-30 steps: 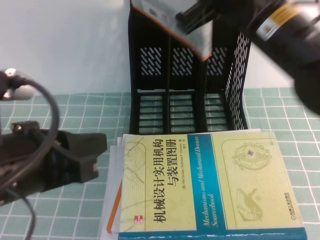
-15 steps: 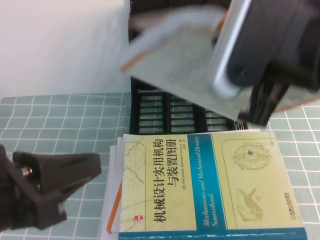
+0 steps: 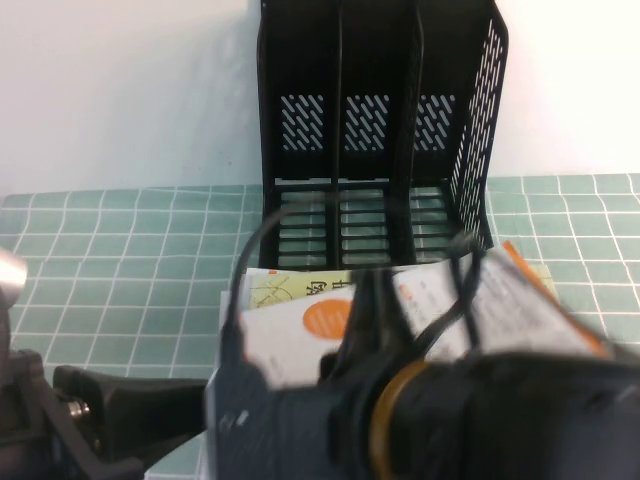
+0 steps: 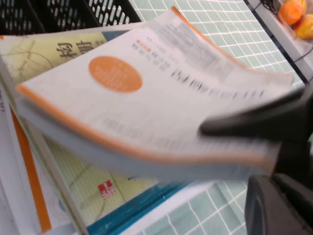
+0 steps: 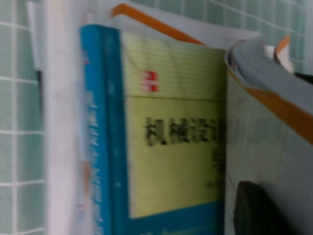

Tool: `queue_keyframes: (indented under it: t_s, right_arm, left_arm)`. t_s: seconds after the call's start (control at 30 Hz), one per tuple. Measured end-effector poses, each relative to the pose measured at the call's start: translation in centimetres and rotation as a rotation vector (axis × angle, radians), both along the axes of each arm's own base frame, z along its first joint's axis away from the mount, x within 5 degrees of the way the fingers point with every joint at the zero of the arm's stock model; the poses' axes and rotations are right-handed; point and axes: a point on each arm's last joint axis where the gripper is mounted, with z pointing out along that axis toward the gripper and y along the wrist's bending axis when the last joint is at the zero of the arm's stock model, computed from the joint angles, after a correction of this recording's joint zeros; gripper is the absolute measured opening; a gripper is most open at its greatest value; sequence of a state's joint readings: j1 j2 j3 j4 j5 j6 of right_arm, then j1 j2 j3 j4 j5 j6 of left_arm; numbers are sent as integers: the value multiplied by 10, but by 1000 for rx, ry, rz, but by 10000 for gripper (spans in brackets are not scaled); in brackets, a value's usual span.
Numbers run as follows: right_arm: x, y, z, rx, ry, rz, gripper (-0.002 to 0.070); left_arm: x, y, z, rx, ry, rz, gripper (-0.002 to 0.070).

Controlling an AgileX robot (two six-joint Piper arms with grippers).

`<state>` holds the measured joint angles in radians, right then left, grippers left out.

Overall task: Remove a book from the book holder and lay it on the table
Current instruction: Place the picked book on the book

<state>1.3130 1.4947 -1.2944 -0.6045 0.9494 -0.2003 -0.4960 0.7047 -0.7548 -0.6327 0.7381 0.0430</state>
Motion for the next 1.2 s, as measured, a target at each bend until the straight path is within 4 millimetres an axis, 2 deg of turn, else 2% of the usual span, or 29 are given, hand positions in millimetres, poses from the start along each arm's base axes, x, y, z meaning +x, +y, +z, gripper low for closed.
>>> queue_keyframes:
  t_s: [0.1,0.23,0.6,0.73,0.93,1.03,1.13,1.2]
  right_arm:
    - [-11,15,-17,-8,59,-16,124]
    - [-13,26,-32,12,95,-78,123]
    - [-5,29,-27,109,52,-173,123]
    - [4,28,-28,132,58,-201,123]
    - [25,23,-29,186,110,-249,128]
    - [29,23,-32,207,186,-248,181]
    - [27,23,-37,180,234,-214,256]
    - [23,23,-40,157,275,-187,279]
  left_arm:
    - [-1,-1,0,-12,9,-4,-3]
    - [-1,-1,1,-21,-5,-17,-3]
    - [-9,8,14,-78,-152,38,-3]
    - [-15,14,23,-133,-218,70,-3]
    - [-20,21,27,-114,-298,105,-3]
    - [-19,23,26,-100,-295,124,-3]
    - [-17,25,25,-80,-293,146,-3]
    - [-17,26,24,-65,-299,153,-3]
